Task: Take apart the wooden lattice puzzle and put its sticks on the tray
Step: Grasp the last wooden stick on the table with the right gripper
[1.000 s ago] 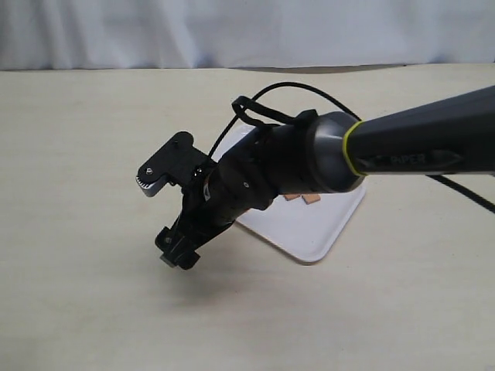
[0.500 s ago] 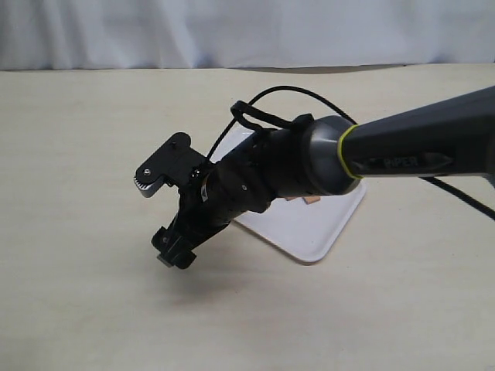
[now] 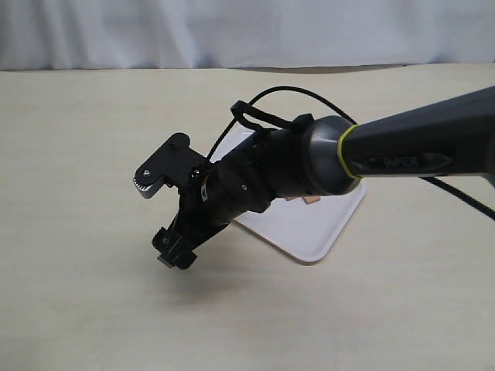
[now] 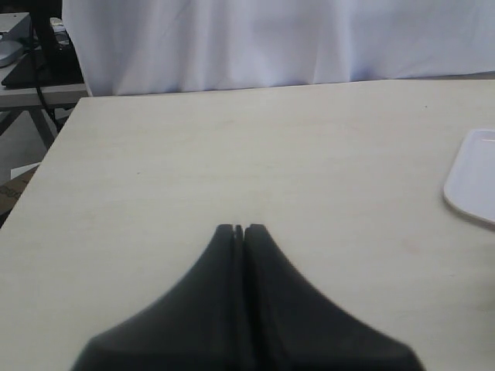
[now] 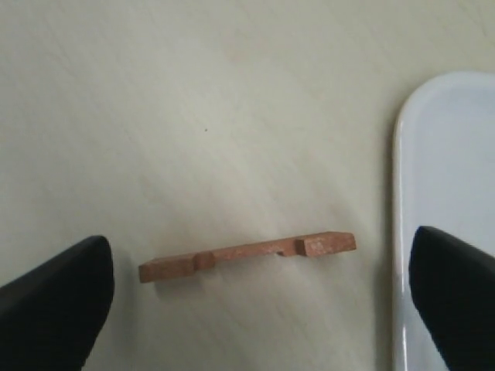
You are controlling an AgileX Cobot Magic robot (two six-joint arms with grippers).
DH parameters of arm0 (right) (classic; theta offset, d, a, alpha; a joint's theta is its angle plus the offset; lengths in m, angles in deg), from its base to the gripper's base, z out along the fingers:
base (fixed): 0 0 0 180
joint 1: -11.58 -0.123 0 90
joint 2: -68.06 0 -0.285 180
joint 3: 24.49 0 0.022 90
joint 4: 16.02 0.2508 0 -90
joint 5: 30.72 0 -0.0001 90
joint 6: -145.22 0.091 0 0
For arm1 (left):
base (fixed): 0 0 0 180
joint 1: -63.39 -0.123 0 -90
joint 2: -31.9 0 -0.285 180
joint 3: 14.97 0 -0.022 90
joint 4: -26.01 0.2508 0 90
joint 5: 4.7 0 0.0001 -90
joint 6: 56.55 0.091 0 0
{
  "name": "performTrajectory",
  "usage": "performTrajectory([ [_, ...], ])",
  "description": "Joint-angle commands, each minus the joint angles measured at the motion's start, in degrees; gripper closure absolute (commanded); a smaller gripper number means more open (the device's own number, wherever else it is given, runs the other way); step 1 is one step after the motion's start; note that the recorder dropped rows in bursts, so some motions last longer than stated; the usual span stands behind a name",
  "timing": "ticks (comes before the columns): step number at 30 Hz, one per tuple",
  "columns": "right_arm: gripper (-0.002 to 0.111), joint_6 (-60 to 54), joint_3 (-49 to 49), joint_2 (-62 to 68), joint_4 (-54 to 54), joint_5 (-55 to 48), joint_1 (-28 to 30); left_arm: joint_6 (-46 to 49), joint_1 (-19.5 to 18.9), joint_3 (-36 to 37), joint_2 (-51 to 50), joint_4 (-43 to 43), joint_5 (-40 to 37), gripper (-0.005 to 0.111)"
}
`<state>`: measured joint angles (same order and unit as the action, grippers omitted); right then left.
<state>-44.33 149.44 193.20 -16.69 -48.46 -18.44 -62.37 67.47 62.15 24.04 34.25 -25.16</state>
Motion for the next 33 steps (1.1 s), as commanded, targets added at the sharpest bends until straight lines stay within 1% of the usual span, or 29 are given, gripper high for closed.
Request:
performTrajectory([
  [1,0.012,-0.68,0.10,0.68,-0.03,1.04,-0.07,-0.08,0.29,0.11,0.07,0.09,0.51,0.107],
  [10,0.012,-2.16,0.10,2.45,-0.01,2.56,-0.07,-0.08,0.29,0.11,0.07,0.09,0.51,0.107],
  [12,0.015,-2.12,0.10,2.58,-0.01,2.89,-0.07,-0.08,0.29,0.11,0.07,0.09,0.51,0.107],
  [14,0.025,-2.12,0.10,2.58,-0.15,2.89,-0.07,-0.08,0.29,0.11,0.07,0.09,0.51,0.107],
  [15,0.033,-2.12,0.10,2.58,-0.15,2.89,-0.07,-0.08,0.29,0.11,0.07,0.09,0.51,0.107],
  [17,0.051,-2.49,0.10,2.58,-0.15,2.89,-0.07,-0.08,0.29,0.11,0.07,0.09,0.51,0.107],
  [21,0.098,-2.91,0.10,2.46,-0.15,2.75,-0.07,-0.08,0.29,0.11,0.07,0.09,0.51,0.107],
  [22,0.103,-2.91,0.10,2.34,-0.15,2.51,-0.07,-0.08,0.29,0.11,0.07,0.09,0.51,0.107],
  [30,0.104,-3.23,0.10,-3.99,-0.15,1.59,-0.07,-0.08,0.29,0.11,0.07,0.09,0.51,0.107],
  [33,0.104,-3.24,0.10,-6.97,-0.27,2.88,1.12,-0.08,0.29,0.11,0.07,0.09,0.51,0.107],
])
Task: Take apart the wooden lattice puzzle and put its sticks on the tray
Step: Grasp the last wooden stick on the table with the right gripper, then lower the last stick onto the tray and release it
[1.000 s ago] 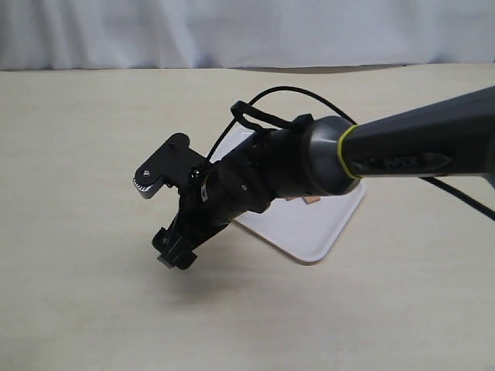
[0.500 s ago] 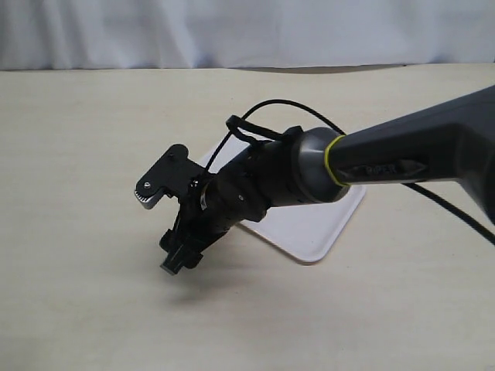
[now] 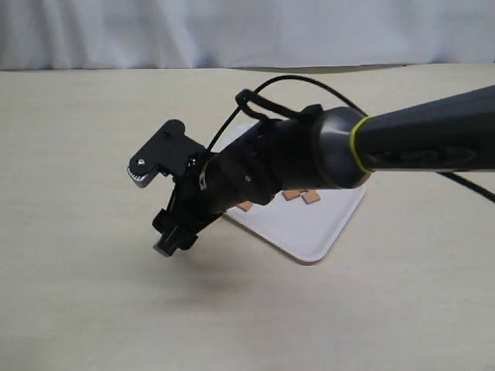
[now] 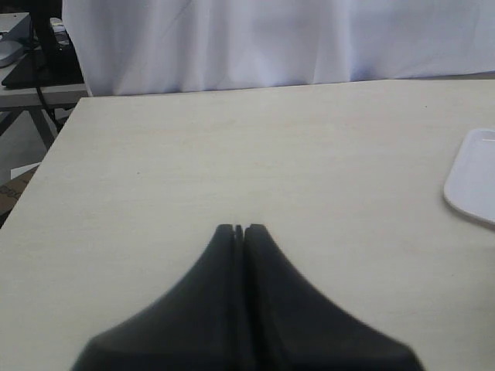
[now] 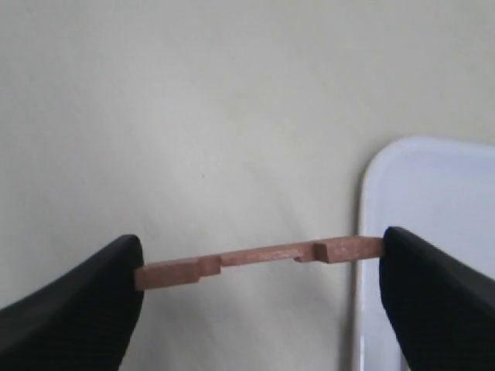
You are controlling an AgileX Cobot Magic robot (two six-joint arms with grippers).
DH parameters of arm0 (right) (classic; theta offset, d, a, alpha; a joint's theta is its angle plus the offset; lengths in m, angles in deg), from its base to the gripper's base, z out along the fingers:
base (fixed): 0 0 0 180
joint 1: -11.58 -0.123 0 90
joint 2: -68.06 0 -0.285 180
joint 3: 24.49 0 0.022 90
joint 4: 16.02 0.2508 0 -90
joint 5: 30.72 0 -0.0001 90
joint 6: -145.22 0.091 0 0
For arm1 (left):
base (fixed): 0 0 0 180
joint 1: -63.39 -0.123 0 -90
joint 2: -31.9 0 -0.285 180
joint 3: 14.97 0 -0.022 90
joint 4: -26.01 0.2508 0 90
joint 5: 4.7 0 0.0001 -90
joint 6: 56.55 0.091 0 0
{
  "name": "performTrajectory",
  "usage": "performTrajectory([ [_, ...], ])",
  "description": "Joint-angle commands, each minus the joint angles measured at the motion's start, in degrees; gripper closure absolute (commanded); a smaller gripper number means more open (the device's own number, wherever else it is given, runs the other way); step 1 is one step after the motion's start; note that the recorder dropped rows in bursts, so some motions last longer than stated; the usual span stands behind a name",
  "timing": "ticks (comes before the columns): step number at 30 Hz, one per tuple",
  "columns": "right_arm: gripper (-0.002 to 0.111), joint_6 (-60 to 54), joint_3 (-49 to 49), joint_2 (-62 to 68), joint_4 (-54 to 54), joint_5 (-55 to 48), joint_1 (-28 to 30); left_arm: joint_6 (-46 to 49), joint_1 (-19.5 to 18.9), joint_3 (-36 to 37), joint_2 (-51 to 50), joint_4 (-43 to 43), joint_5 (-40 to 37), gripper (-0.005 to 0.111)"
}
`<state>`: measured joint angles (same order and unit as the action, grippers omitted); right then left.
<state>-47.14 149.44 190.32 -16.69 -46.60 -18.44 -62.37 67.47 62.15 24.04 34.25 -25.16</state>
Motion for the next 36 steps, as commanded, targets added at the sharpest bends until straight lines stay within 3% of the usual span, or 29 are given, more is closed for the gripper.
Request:
performTrajectory([
  [1,0.104,-0.42,0.10,-4.53,-0.27,1.54,1.76,-0.08,0.29,0.11,0.07,0.09,0.51,0.107],
  [14,0.101,9.83,0.10,2.96,-0.27,13.27,13.79,-0.08,0.29,0.11,0.07,0.09,0.51,0.107],
  [17,0.085,9.83,0.10,4.18,-0.27,13.82,14.86,-0.08,0.29,0.11,0.07,0.09,0.51,0.107],
  [22,0.040,9.83,0.10,4.29,-0.27,13.21,15.20,-0.08,0.29,0.11,0.07,0.09,0.51,0.107],
  [25,0.022,9.71,0.10,3.03,-0.27,10.80,15.20,-0.08,0.29,0.11,0.07,0.09,0.51,0.107],
  [29,0.012,8.41,0.10,0.83,-0.27,7.36,15.20,-0.08,0.29,0.11,0.07,0.09,0.51,0.107],
  [36,0.014,8.52,0.10,-4.58,1.57,-0.21,15.20,-0.08,0.29,0.11,0.07,0.09,0.51,0.107],
])
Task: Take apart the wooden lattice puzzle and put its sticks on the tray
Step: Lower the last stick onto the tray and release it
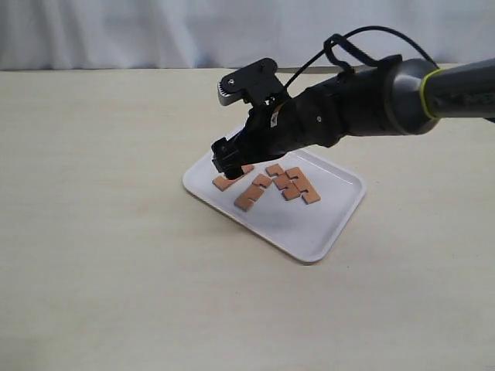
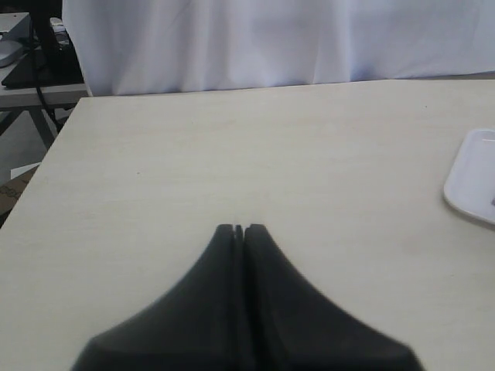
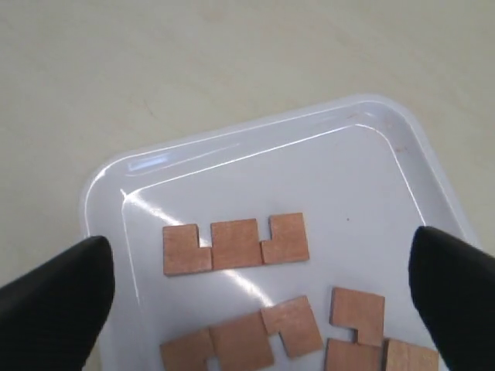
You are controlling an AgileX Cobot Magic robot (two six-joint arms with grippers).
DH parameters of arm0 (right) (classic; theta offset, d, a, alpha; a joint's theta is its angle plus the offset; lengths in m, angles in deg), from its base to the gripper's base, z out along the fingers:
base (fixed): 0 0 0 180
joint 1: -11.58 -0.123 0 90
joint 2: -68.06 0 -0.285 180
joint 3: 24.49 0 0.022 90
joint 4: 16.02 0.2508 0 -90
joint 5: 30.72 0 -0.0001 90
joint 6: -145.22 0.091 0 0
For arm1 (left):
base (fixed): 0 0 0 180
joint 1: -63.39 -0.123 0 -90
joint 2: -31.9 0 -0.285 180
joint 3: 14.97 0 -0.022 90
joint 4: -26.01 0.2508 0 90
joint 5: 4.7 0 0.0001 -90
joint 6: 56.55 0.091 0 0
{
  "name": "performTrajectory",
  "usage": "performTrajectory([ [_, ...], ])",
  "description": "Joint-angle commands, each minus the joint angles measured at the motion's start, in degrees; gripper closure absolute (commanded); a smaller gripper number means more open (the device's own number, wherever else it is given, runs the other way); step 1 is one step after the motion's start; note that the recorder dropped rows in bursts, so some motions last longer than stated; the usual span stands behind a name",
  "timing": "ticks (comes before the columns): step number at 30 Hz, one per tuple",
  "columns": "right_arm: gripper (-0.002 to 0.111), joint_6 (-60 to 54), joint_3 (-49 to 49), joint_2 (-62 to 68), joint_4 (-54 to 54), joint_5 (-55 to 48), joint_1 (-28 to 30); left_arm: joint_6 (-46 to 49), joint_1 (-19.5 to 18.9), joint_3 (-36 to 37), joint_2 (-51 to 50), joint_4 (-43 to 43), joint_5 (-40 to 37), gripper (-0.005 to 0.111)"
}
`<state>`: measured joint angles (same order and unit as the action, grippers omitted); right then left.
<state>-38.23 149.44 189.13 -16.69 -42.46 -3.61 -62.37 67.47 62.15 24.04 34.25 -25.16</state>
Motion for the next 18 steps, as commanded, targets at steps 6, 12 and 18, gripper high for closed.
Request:
performTrajectory([
  [6,0.066,-0.52,0.10,-9.48,2.67,-15.65,0.37,-0.08,0.29,0.11,0.07,0.09,0.51,0.107],
  [12,0.104,-4.98,-0.86,-11.79,4.06,-35.45,0.49,-0.08,0.29,0.11,0.07,0.09,0.51,0.107],
  [18,0.104,-11.95,-9.69,-14.66,12.13,-39.08,1.14,-0.08,0.29,0.11,0.07,0.22,0.51,0.107],
])
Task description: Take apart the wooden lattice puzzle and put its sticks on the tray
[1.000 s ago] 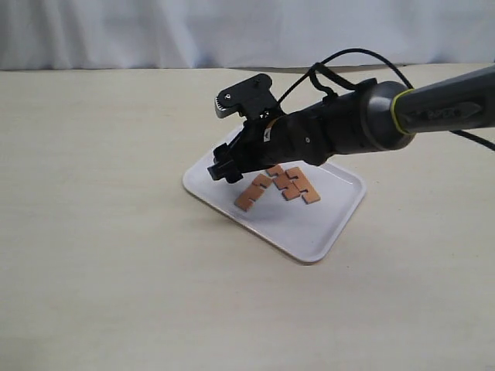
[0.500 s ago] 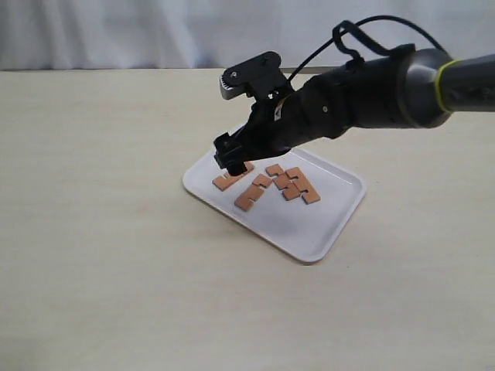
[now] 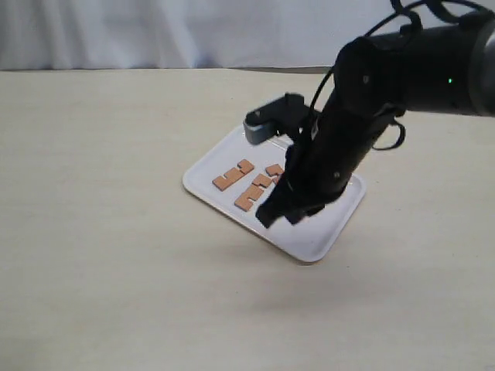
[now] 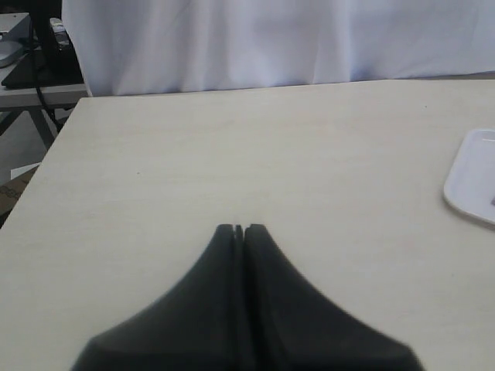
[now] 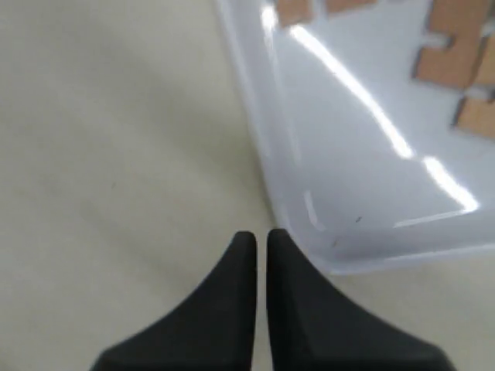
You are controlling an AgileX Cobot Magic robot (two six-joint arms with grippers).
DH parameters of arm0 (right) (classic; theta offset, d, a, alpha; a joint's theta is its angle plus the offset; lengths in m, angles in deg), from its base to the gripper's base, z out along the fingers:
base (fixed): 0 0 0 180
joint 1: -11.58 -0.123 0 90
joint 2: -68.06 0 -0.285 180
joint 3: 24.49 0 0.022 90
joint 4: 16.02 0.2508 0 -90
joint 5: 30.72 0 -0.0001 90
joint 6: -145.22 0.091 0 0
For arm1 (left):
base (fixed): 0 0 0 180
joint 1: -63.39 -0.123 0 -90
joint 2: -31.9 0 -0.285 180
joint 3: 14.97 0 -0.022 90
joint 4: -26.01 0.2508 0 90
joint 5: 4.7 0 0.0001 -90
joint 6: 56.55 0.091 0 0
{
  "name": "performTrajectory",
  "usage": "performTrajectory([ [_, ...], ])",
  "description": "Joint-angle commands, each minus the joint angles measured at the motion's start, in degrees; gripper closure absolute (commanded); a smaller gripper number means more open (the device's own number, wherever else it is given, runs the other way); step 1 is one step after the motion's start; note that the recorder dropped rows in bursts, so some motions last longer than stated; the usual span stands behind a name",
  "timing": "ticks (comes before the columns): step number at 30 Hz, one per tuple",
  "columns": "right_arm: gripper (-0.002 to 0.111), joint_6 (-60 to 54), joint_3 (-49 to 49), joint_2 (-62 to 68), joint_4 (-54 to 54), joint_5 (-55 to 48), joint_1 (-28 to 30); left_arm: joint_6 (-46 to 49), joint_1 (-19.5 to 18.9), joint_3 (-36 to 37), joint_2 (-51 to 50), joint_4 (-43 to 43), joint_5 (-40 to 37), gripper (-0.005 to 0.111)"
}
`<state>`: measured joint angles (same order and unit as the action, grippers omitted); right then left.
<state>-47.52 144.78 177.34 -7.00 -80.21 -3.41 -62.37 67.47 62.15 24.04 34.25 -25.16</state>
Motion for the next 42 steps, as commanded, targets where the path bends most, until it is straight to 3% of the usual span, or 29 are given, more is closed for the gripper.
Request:
performTrajectory([
  [1,0.104,-1.78,-6.48,-4.16,2.17,-1.34,1.82,-0.08,0.29,0.11,0.07,0.22,0.51,0.107],
  [6,0.104,-0.03,-13.88,-14.94,2.08,-1.12,11.34,-0.08,0.29,0.11,0.07,0.22,0.51,0.107],
  [9,0.104,1.03,-18.40,-24.31,-0.03,1.10,20.43,-0.08,0.29,0.11,0.07,0.22,0.51,0.107],
  [11,0.104,8.56,-24.02,-35.59,-5.97,7.07,27.36,-0.08,0.29,0.11,0.07,0.22,0.51,0.107],
  [13,0.104,13.24,-27.54,-42.50,-9.02,11.50,29.21,-0.08,0.29,0.11,0.07,0.12,0.51,0.107],
  [17,0.104,15.55,-35.03,-55.54,-12.91,20.82,29.49,-0.08,0.29,0.11,0.07,0.12,0.51,0.107],
  [20,0.104,15.55,-42.25,-67.10,-10.42,29.11,29.49,-0.08,0.29,0.11,0.07,0.12,0.51,0.107],
  [24,0.104,15.55,-45.83,-80.71,-7.76,32.70,29.49,-0.08,0.29,0.11,0.07,0.12,0.51,0.107],
  [30,0.104,12.74,-46.06,-99.58,-7.28,32.08,21.30,-0.08,0.29,0.11,0.07,0.12,0.51,0.107],
  [42,0.104,12.74,-45.64,-101.50,-6.89,31.27,20.89,-0.08,0.29,0.11,0.07,0.12,0.59,0.107],
])
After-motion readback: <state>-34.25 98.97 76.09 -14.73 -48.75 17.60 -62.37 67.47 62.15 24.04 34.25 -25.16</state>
